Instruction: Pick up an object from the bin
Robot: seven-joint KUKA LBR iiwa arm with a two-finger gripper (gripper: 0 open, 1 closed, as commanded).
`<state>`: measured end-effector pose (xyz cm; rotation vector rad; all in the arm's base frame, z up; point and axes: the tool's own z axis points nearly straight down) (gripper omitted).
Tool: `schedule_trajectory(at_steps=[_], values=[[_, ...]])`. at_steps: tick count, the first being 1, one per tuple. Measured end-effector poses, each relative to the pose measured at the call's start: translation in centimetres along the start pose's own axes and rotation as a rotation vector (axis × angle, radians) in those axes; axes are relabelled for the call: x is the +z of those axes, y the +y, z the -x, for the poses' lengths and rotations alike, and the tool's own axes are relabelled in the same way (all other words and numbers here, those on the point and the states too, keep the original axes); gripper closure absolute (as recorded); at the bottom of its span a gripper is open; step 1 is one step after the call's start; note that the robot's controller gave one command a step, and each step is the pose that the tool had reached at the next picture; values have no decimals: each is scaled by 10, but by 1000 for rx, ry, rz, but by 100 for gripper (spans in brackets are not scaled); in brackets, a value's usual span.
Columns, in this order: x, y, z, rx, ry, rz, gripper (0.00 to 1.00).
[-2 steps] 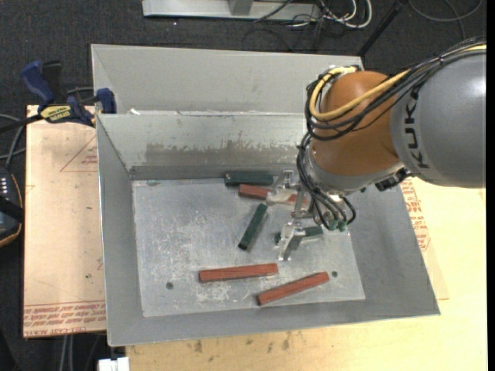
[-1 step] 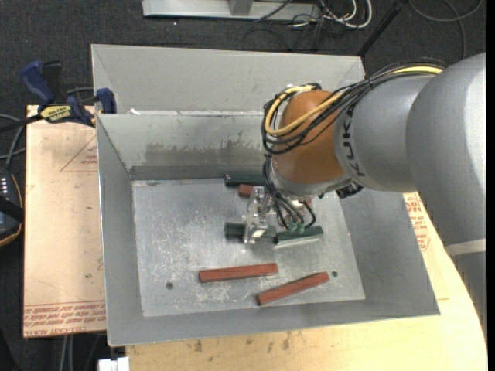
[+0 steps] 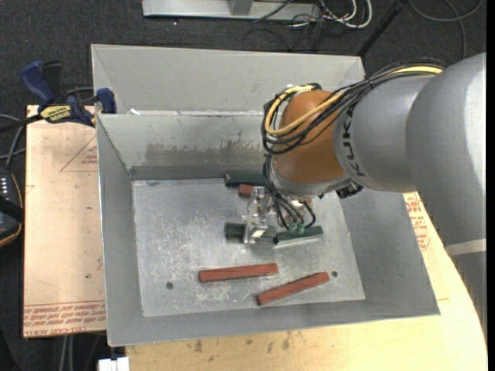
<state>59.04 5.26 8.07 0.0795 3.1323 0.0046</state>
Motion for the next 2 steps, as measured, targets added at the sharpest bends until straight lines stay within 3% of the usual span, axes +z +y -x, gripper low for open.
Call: schedule_trajectory(at_steps=[1,2], values=[[-45,8,8,-28,10,-3,100],[-147,-7,3,-49,6,-2,100]])
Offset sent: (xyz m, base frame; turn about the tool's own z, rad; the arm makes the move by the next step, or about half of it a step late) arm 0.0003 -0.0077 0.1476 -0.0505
